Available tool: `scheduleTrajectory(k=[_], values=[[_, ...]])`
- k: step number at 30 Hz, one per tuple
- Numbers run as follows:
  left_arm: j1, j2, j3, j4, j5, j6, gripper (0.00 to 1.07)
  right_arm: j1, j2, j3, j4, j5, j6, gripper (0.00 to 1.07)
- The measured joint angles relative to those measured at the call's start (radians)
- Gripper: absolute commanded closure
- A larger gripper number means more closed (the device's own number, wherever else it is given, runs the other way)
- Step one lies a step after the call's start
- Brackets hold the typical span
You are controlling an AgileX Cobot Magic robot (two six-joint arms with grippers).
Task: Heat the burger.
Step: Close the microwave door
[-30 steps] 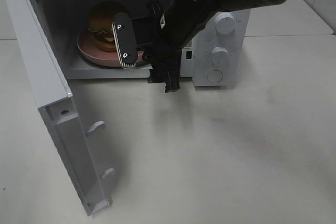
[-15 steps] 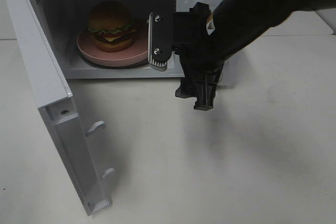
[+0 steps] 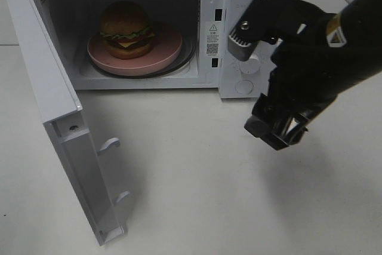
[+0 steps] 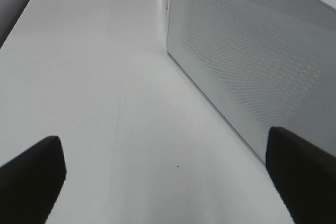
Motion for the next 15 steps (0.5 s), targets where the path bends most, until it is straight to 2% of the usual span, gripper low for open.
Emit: scheduleTrajectory(k=[8, 15], values=[[0.000, 0.000, 0.000, 0.000, 0.000, 0.000, 0.09, 0.000, -0.100, 0.007, 0.000, 0.250, 0.097, 0.31], [0.000, 0.000, 0.000, 0.000, 0.000, 0.000, 0.09, 0.000, -0.159, 0.008, 0.012, 0.340, 0.136, 0.31]])
